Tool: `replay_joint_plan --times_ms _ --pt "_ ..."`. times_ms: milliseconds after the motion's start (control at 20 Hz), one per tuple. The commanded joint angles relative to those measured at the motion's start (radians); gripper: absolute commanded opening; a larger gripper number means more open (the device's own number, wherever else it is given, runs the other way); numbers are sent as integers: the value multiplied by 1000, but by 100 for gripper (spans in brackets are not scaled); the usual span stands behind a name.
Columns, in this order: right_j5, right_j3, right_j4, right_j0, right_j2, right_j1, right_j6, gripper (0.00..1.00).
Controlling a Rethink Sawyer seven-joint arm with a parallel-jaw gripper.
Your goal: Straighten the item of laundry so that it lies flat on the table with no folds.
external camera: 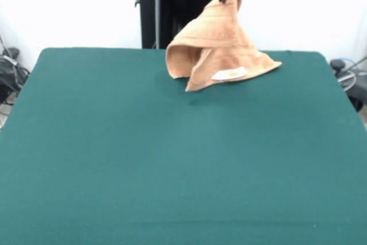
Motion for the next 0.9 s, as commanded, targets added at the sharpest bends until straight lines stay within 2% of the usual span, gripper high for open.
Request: replay_joint_plan --times_ms 50,900 --pt "-58 64 45 -16 39 74 190 0" --pt "-92 27 42 -17 49 145 199 0"
